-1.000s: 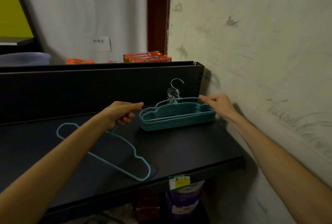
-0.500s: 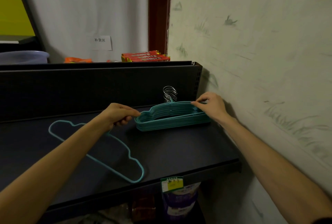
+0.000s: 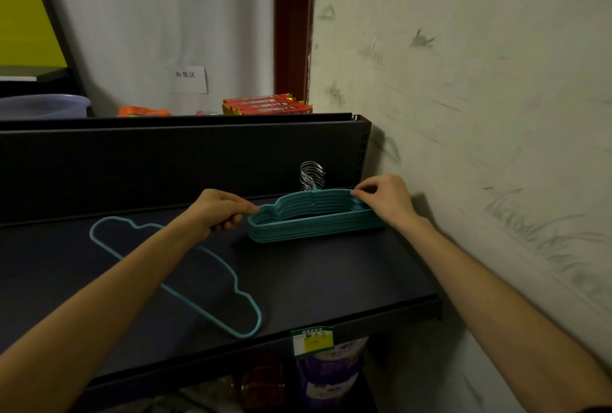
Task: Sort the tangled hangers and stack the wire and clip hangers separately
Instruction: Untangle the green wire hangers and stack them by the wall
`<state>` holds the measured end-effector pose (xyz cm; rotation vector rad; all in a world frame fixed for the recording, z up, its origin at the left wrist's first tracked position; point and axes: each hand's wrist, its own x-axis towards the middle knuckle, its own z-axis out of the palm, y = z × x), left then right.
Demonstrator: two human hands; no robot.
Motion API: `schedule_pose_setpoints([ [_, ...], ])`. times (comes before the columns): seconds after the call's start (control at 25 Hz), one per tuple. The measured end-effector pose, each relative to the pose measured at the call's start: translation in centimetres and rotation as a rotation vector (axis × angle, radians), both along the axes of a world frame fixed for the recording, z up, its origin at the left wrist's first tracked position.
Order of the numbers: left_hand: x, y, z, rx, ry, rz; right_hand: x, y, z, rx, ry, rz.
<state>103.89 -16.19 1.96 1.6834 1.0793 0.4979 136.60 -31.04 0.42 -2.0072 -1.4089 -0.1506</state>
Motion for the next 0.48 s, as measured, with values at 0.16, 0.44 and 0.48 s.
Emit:
schedule_pose_setpoints([
  [0.16, 0.1, 0.0, 0.1, 0.007, -0.003, 0.013, 0.4, 0.1, 0.4, -0.207, -0.123, 0.013],
  [0.44, 0.0, -0.4, 0.2, -0.025, -0.01, 0.024, 1.0, 1.2, 1.7, -0.332, -0.079, 0.006],
  [0.48, 0.1, -0.5, 0.2, -0.019, -0.021, 0.028, 1.1, 1.3, 1.8, -0.338, -0.07, -0.006],
])
